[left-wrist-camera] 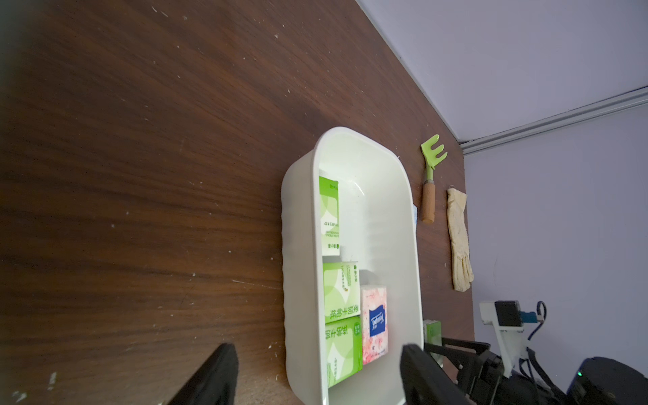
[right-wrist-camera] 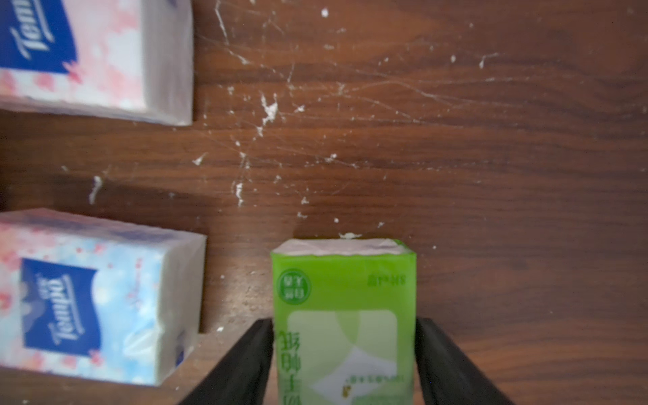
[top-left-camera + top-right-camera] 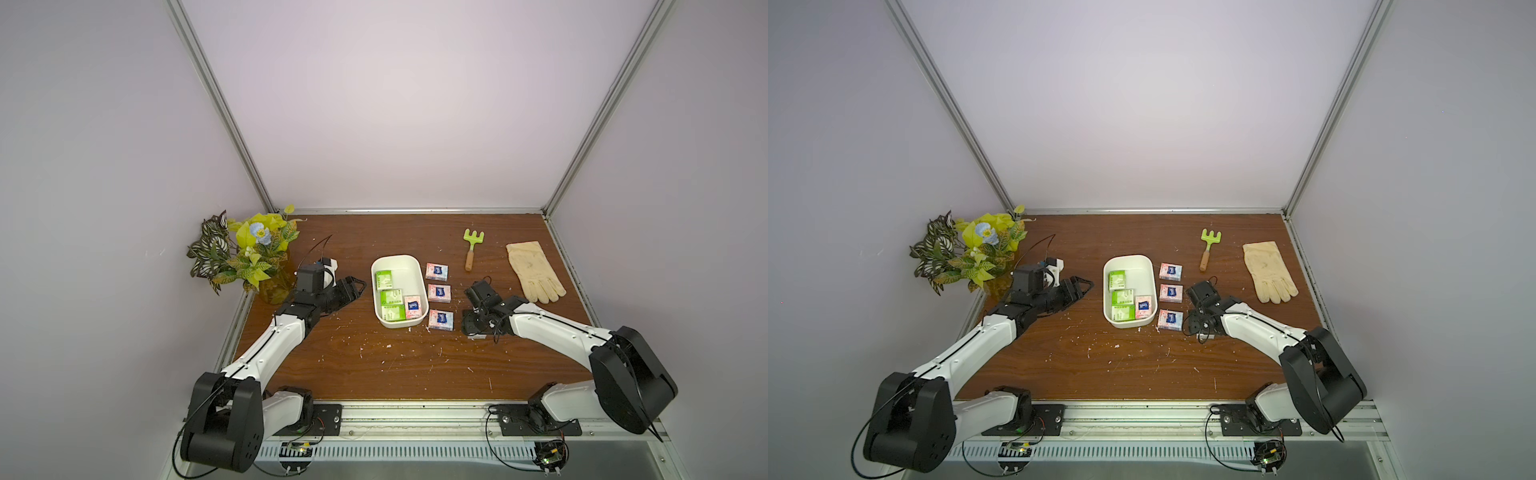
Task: Take the pocket tissues out of the storage box
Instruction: Place the pocket tissues at the center of the board.
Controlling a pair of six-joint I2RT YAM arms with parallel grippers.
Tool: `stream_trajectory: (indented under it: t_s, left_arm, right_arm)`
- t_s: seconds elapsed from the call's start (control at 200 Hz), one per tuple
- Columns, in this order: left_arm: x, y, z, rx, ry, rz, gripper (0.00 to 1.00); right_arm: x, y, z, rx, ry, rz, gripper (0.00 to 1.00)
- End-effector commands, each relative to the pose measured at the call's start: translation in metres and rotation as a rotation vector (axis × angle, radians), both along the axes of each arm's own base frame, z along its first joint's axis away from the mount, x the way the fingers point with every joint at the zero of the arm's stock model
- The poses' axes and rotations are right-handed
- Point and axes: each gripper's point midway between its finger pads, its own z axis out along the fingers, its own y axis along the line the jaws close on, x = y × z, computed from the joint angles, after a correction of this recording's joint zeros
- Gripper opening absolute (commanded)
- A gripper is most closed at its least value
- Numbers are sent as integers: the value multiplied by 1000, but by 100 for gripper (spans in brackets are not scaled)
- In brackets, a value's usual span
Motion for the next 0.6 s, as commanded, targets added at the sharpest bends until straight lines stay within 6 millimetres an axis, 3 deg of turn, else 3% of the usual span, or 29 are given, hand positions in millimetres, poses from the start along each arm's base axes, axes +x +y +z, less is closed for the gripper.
stream_trajectory:
  t_s: [0.0, 0.14, 0.335, 0.5, 0.596]
  left_arm:
    - [5, 4, 5, 22, -17, 4, 70]
    - [4, 2, 3, 9, -13, -8, 70]
    - [1, -6, 0, -35, -3, -39, 68]
    - [-4, -18, -5, -81, 5, -69, 65]
    - [-8, -29, -11, -84, 17, -98, 63]
  right_arm:
    - [14, 2, 41, 8, -80, 6, 77]
    - [28, 16, 76, 48, -138, 59, 78]
    - [52, 59, 117, 164, -202, 165, 78]
    - [73, 103, 139, 210, -246, 212, 77]
    - [82, 138, 140, 250, -251, 241, 77]
